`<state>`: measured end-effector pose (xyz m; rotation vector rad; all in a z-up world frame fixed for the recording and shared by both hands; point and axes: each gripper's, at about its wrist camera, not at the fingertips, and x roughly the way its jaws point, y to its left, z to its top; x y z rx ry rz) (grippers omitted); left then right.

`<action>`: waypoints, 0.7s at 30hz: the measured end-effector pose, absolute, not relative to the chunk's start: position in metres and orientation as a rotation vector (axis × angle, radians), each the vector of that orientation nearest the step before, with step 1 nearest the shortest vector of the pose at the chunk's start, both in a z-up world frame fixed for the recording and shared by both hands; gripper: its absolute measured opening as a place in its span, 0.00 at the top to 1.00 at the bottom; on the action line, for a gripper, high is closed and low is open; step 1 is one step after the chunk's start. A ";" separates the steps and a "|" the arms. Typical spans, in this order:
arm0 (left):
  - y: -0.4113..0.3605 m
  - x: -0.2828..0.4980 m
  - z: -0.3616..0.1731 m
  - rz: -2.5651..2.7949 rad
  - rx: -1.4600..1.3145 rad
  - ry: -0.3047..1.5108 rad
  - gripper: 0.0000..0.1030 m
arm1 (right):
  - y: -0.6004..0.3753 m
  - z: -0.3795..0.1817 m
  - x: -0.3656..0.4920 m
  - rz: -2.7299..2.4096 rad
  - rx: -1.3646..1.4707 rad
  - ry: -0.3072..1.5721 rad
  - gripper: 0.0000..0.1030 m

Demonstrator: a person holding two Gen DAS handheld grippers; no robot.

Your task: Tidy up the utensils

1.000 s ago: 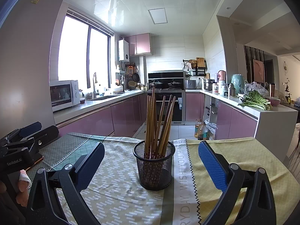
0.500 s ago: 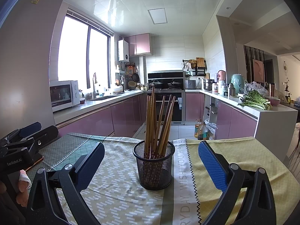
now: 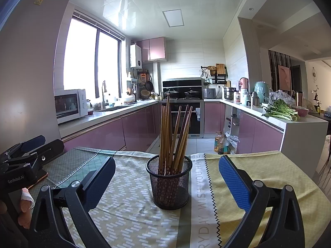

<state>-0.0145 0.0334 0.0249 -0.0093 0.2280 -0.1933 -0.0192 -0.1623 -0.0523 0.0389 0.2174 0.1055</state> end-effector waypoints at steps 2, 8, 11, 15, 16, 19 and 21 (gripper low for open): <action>0.033 -0.015 0.025 -0.194 -0.010 0.228 0.06 | -0.162 -0.052 -0.019 0.107 0.039 0.219 0.06; 0.033 -0.015 0.025 -0.194 -0.009 0.228 0.06 | -0.162 -0.052 -0.019 0.105 0.039 0.216 0.06; 0.033 -0.015 0.025 -0.193 -0.009 0.227 0.06 | -0.162 -0.052 -0.019 0.105 0.040 0.215 0.06; 0.033 -0.015 0.025 -0.193 -0.008 0.227 0.06 | -0.162 -0.052 -0.020 0.104 0.039 0.214 0.06; 0.033 -0.015 0.025 -0.193 -0.009 0.227 0.06 | -0.162 -0.052 -0.020 0.104 0.039 0.215 0.06; 0.033 -0.015 0.025 -0.193 -0.009 0.226 0.06 | -0.162 -0.052 -0.020 0.104 0.039 0.214 0.06; 0.033 -0.015 0.025 -0.193 -0.009 0.226 0.06 | -0.162 -0.052 -0.020 0.103 0.039 0.213 0.06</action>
